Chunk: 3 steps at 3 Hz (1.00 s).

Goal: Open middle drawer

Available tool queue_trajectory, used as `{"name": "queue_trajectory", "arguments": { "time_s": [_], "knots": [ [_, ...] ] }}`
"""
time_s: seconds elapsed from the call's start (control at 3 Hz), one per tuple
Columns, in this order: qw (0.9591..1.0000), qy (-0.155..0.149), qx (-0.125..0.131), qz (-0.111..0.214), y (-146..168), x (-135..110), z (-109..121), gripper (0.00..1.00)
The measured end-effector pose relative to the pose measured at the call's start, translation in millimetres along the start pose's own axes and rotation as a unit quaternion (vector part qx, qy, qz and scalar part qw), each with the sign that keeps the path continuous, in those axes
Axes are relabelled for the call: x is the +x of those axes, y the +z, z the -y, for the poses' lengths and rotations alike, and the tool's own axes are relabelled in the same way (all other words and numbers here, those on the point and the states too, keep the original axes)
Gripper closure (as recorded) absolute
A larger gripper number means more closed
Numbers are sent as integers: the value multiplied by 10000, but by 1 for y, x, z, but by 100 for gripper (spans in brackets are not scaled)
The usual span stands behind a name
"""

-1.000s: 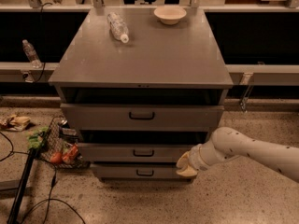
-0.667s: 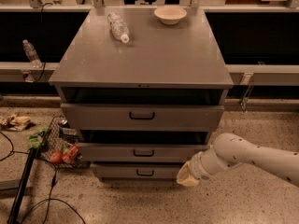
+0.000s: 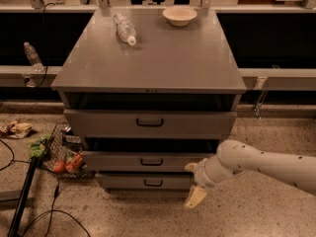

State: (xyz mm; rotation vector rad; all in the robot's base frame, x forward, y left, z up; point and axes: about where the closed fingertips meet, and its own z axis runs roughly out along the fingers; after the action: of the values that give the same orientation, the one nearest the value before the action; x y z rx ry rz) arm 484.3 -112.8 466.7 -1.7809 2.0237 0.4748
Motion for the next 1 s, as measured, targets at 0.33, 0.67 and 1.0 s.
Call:
{"name": "queue_trajectory", "arguments": {
  "time_s": [0.33,0.67,1.0],
  "knots": [
    [9994,-110,279,-171,8,-1,27,0],
    [9983,-139,483,-292,8,4,47,0],
    [9972,-229,603,-369,13,8,67,0]
  ]
}}
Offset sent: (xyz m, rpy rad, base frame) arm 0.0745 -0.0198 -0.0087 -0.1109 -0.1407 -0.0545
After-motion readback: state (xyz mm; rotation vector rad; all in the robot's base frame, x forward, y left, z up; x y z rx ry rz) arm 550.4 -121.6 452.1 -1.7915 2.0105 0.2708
